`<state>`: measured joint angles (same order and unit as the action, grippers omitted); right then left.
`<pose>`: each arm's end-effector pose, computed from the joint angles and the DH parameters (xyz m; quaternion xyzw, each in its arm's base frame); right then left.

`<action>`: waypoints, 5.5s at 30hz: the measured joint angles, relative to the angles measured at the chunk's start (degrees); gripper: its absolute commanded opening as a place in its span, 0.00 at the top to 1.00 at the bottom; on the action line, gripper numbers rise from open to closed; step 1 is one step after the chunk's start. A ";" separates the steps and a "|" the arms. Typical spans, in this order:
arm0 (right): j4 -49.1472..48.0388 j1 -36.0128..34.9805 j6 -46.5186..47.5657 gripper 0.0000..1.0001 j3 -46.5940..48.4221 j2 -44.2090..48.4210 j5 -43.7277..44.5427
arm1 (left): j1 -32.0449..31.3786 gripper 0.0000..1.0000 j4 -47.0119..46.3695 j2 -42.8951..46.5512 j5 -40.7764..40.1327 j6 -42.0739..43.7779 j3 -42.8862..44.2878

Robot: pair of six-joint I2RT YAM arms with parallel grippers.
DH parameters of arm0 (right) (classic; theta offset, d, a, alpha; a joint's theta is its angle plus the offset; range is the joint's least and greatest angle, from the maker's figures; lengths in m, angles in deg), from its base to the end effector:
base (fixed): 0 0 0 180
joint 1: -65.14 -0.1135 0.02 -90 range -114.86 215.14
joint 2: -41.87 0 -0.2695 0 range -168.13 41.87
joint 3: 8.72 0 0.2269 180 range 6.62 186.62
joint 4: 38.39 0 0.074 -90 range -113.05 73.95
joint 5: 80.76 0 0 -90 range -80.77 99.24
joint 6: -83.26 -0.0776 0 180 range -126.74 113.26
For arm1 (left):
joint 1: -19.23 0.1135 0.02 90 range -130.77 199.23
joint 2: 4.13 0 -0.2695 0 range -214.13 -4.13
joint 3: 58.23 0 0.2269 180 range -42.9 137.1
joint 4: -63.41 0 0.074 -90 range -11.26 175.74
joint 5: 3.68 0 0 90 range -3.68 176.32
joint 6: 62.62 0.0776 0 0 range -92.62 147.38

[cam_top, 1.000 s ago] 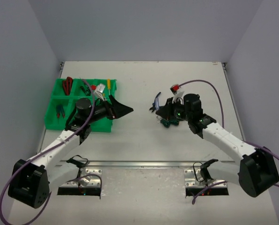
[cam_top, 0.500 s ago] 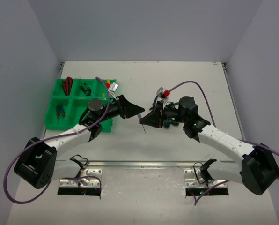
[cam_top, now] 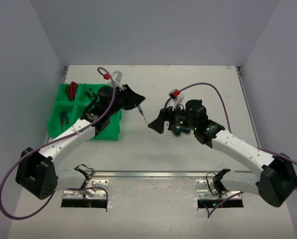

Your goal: Sort the tools into containers

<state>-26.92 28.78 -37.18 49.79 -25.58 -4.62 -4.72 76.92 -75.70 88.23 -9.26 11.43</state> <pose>0.2151 0.1814 0.2751 -0.1109 0.8106 0.3946 0.4184 0.2801 -0.1273 0.3213 -0.0779 0.7917 -0.3170 0.5164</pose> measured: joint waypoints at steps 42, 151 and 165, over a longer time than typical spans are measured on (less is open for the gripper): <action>16.05 0.26 2.18 0.01 -5.12 7.15 16.66 | 36.58 0.00 10.41 -0.51 -33.43 23.93 2.82; -23.61 0.60 -6.82 0.01 -5.35 -7.28 -38.92 | -6.92 1.00 -37.43 15.21 25.23 -15.77 -30.49; 9.84 0.24 1.33 0.01 -0.73 1.36 1.32 | 8.30 1.00 11.97 17.57 -34.76 4.05 -10.38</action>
<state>-17.09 29.02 -35.85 49.06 -24.22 -3.30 3.58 88.89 -58.13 53.47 -5.21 1.05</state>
